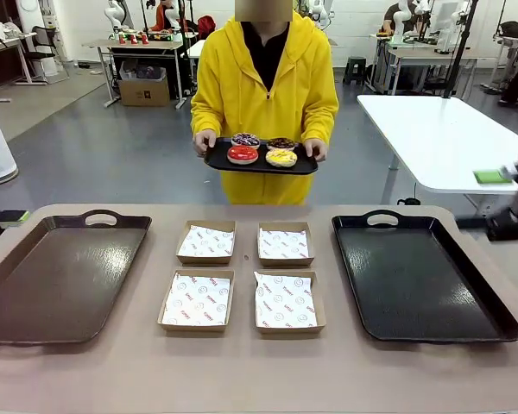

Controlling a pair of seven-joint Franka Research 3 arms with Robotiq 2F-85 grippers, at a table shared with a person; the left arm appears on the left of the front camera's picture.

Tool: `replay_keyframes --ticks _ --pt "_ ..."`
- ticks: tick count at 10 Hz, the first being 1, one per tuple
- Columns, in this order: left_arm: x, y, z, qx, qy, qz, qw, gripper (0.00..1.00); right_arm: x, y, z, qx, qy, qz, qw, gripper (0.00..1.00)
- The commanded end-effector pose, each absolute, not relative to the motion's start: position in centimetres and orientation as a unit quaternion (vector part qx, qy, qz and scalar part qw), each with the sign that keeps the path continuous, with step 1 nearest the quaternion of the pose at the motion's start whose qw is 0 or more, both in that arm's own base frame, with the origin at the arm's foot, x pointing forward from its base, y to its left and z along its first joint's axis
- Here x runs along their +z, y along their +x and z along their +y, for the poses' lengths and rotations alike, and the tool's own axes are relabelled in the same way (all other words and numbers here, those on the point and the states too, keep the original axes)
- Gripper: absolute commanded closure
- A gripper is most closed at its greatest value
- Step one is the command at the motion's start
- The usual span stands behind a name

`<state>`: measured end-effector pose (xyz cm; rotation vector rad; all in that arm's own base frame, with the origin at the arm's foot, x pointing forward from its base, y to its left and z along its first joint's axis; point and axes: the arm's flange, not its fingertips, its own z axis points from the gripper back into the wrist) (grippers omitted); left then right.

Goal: Individually package the donuts and arrange them on the tray.
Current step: Pick up one Paper togo box.

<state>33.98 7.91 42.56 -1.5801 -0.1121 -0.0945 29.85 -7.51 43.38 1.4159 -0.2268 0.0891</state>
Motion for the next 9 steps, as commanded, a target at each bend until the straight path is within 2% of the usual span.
replay_keyframes --ticks 1,4,8,9 --pt "42.7 34.9 9.0 -0.004 -0.682 -0.051 0.730 0.00 37.8 22.2 -5.4 0.053 0.609 -0.107 0.784 0.00" --pt "40.8 35.6 12.4 0.052 -0.622 -0.063 0.779 0.00 36.5 21.0 -8.9 0.021 0.607 -0.130 0.784 0.00" --pt "40.4 35.6 14.4 0.083 -0.581 -0.070 0.807 0.00 37.6 20.9 -8.3 0.030 0.611 -0.137 0.779 0.00" --pt "39.8 35.7 14.3 0.073 -0.599 -0.080 0.794 0.00 38.7 24.9 -15.5 0.004 0.609 -0.135 0.782 0.00"
